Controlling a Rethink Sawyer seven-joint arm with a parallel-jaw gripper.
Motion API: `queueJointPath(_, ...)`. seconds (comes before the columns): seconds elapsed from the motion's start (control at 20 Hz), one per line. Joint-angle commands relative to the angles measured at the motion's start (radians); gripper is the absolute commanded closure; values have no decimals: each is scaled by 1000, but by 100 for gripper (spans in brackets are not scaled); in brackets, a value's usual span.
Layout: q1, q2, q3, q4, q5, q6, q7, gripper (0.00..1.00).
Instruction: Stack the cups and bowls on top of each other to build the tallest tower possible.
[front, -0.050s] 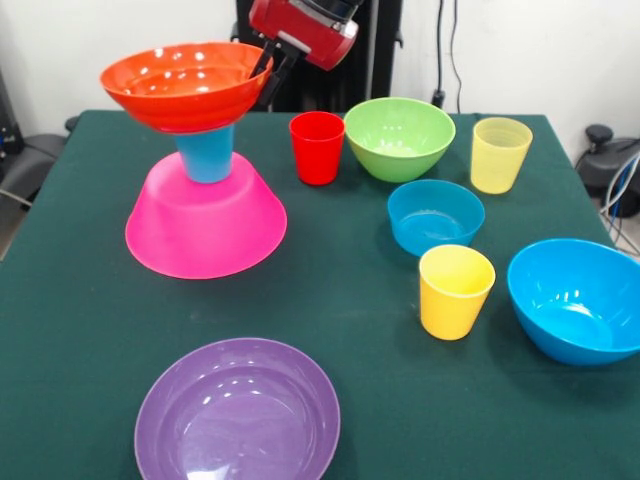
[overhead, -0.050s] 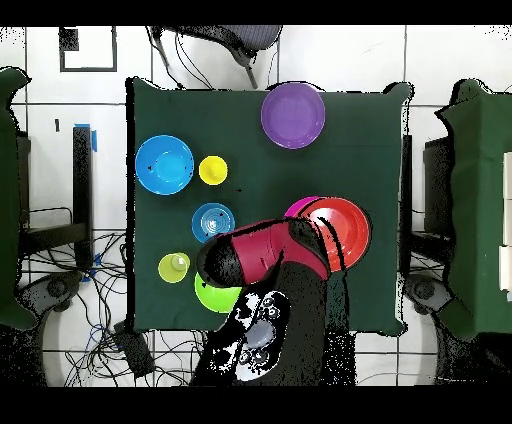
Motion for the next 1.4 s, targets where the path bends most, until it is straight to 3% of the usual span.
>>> queueJointPath(0.05,-26,23,121,9,28,101,-61,100)
queueJointPath(1.4,-39,19,142,18,22,137,-82,100)
